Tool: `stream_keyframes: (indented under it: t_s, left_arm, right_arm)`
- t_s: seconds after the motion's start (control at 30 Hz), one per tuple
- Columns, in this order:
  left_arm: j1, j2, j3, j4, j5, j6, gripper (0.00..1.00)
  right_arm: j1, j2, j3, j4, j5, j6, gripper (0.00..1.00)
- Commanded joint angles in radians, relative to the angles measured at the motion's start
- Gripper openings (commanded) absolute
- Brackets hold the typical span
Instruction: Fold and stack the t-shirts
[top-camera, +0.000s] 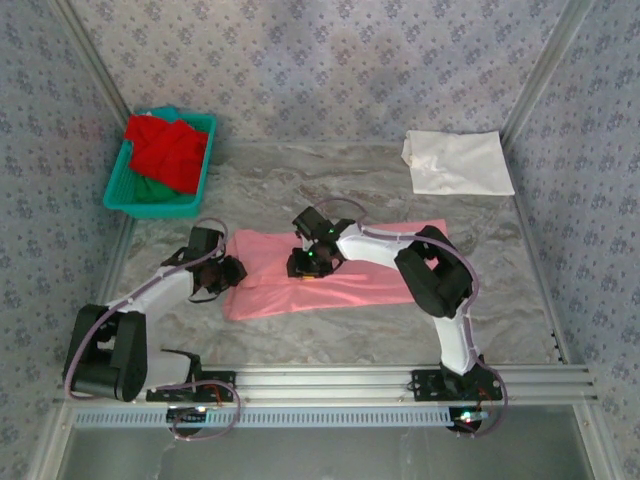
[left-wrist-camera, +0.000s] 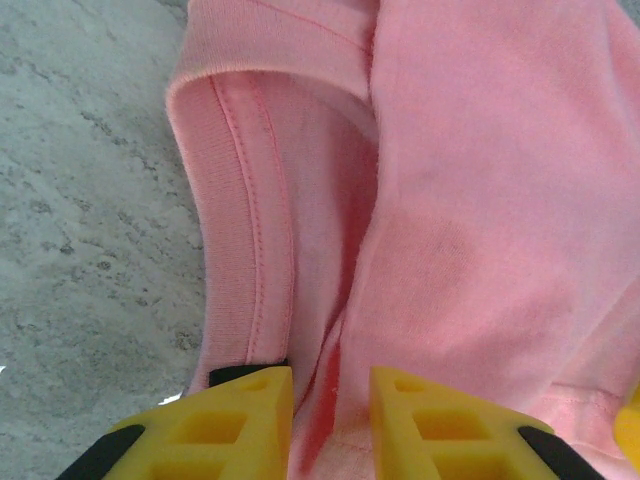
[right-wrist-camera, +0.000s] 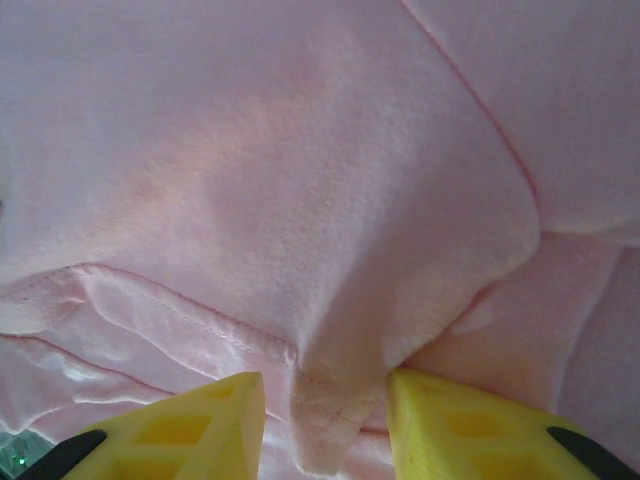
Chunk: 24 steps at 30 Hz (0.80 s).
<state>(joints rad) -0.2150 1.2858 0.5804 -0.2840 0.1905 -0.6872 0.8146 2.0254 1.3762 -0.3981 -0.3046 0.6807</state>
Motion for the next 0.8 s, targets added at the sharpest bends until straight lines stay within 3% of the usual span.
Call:
stream_keyframes:
  t_s: [0.0, 0.1, 0.23, 0.33, 0.77]
  left_arm:
    - [0.007, 0.004, -0.001, -0.001, -0.016, 0.024, 0.26]
    - [0.007, -0.004, -0.003, -0.003, -0.021, 0.023, 0.26]
    - [0.009, -0.013, -0.011, -0.007, -0.029, 0.025, 0.26]
    - [0.011, -0.02, -0.014, -0.011, -0.035, 0.026, 0.26]
    - [0.032, -0.048, -0.019, -0.031, -0.06, 0.039, 0.26]
  right_arm:
    - [0.009, 0.026, 0.033, -0.037, 0.013, -0.011, 0.32]
    - [0.011, 0.027, 0.034, -0.035, 0.012, -0.011, 0.19]
    - [0.012, 0.02, 0.033, -0.037, 0.013, -0.011, 0.14]
    - [0.009, 0.0, 0.029, -0.036, 0.009, -0.011, 0.02]
    - [-0.019, -0.196, -0.069, -0.066, -0.07, 0.016, 0.0]
